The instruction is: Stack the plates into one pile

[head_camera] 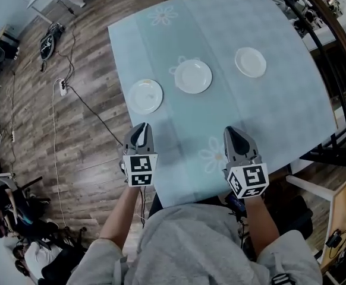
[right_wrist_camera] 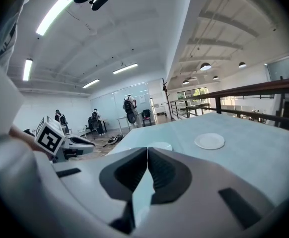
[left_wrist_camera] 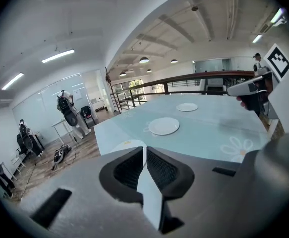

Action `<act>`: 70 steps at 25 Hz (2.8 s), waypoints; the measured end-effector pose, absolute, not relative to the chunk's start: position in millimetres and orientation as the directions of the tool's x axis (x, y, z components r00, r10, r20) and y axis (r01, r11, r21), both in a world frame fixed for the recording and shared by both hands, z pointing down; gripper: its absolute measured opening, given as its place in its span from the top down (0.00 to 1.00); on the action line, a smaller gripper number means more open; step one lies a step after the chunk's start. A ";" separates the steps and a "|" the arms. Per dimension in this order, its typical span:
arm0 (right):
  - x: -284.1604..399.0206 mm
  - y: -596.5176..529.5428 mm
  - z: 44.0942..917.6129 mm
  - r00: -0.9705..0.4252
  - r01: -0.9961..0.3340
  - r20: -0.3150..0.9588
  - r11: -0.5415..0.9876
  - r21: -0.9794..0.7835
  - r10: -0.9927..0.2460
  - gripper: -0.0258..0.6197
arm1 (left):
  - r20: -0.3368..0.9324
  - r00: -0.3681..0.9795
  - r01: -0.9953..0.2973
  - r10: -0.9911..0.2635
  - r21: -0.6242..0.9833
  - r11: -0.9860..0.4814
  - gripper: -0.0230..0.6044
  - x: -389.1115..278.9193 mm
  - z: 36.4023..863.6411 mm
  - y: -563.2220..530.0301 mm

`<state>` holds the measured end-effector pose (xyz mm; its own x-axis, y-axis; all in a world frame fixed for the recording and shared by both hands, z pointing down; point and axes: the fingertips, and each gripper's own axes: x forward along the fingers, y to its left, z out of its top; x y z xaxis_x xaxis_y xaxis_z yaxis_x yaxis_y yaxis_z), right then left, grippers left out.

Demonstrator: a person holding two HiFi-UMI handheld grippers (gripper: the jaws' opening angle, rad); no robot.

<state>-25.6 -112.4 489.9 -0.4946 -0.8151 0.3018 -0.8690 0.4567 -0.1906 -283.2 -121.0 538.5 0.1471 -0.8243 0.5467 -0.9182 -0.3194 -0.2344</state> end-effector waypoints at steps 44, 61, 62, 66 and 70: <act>-63.6 -99.5 538.2 -0.531 -0.847 0.393 0.485 -0.219 -0.751 0.92 | 0.783 0.089 -0.492 -0.616 -0.503 -0.710 0.88 -293.0 662.9 -190.1; -44.6 -84.3 500.7 -0.497 -0.867 0.332 0.472 -0.160 -0.801 0.92 | 0.565 0.175 -0.760 -0.806 -0.443 -0.475 0.92 -300.2 548.0 -167.5; -43.5 -80.4 497.9 -0.488 -0.872 0.333 0.464 -0.154 -0.807 0.92 | 0.559 0.183 -0.765 -0.809 -0.436 -0.474 0.92 -300.8 544.5 -164.0; -39.7 -66.6 474.0 -0.458 -0.889 0.304 0.436 -0.139 -0.835 0.92 | 0.520 0.221 -0.789 -0.825 -0.402 -0.464 0.92 -305.3 519.2 -151.2; -22.6 -56.6 451.8 -0.416 -0.909 0.282 0.397 -0.123 -0.865 0.92 | 0.467 0.267 -0.782 -0.843 -0.406 -0.472 0.92 -296.7 496.2 -136.2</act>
<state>-22.6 -56.6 451.8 -0.4159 -0.8647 0.2816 -0.9094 0.3974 -0.1226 -296.7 -136.2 496.2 0.2667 -0.8432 0.4668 -0.7823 -0.4723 -0.4062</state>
